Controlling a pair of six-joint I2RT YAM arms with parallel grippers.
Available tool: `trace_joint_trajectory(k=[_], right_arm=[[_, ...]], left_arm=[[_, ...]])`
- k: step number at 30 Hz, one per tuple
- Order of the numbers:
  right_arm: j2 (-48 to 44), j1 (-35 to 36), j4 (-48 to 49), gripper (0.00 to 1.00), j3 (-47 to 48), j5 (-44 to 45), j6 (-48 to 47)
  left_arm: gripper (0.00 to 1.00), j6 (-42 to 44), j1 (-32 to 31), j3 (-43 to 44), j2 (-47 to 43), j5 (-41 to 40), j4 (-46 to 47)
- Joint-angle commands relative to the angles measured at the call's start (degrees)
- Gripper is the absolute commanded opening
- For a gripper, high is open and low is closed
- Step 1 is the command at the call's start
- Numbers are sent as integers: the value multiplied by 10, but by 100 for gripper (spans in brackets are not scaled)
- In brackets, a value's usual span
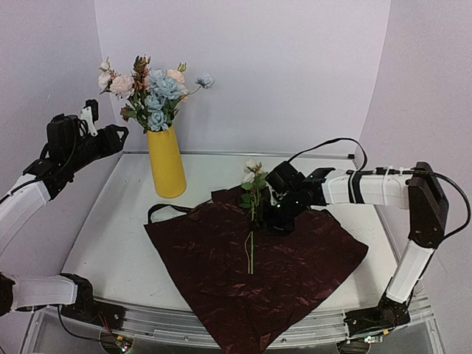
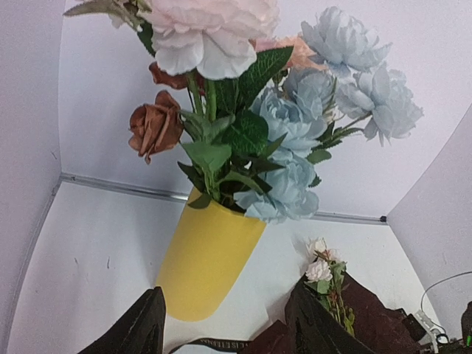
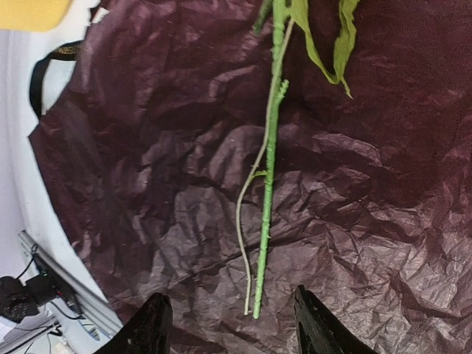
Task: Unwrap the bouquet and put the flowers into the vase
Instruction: Pick up the fake flower from the wrapping paper.
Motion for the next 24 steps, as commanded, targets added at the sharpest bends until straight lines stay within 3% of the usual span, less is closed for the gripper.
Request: trace_joint_trajectory(k=[1, 15, 24], right_arm=[[42, 14, -88, 55, 51, 65, 34], [152, 50, -188, 52, 176, 150, 75], [194, 63, -192, 43, 188, 146, 85]], left_arm=[[59, -43, -1, -30, -37, 35, -30], [60, -101, 0, -101, -119, 64, -67], [60, -103, -1, -106, -116, 75, -69]])
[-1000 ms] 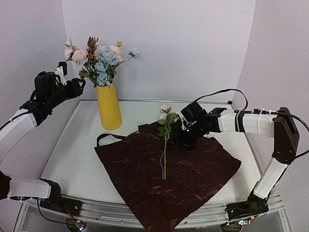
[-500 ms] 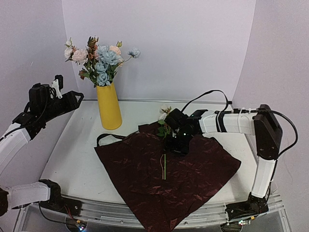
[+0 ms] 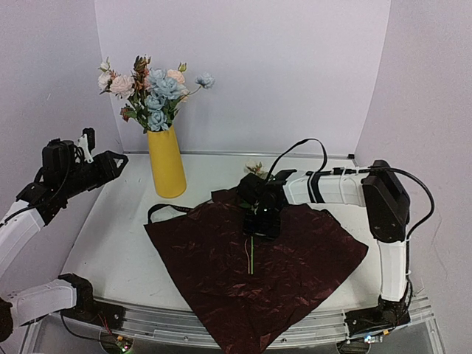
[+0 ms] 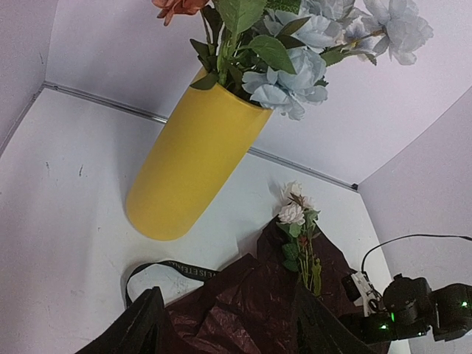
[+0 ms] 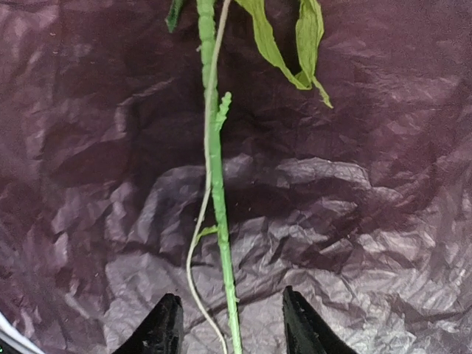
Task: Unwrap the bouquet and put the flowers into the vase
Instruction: Pick up the fake flower from the wrapping paper.
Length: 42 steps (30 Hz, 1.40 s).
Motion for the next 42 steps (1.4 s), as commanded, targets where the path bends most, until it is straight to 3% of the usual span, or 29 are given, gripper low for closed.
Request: trace_joint_trajectory(k=[1, 10, 18, 25, 31, 42], right_arm=[[27, 10, -48, 40, 17, 9, 9], [61, 21, -46, 36, 31, -4, 7], [50, 22, -46, 0, 16, 1, 7], [-58, 22, -28, 0, -13, 80, 10], [-169, 22, 161, 0, -105, 5, -74], [-263, 22, 266, 0, -172, -52, -141]], left_arm=[[60, -3, -1, 3, 0, 15, 7], [60, -1, -1, 6, 9, 29, 6], [60, -10, -1, 8, 4, 32, 3], [57, -38, 0, 38, 14, 44, -1], [58, -88, -11, 55, 36, 86, 0], [60, -166, -174, 37, 54, 17, 3]])
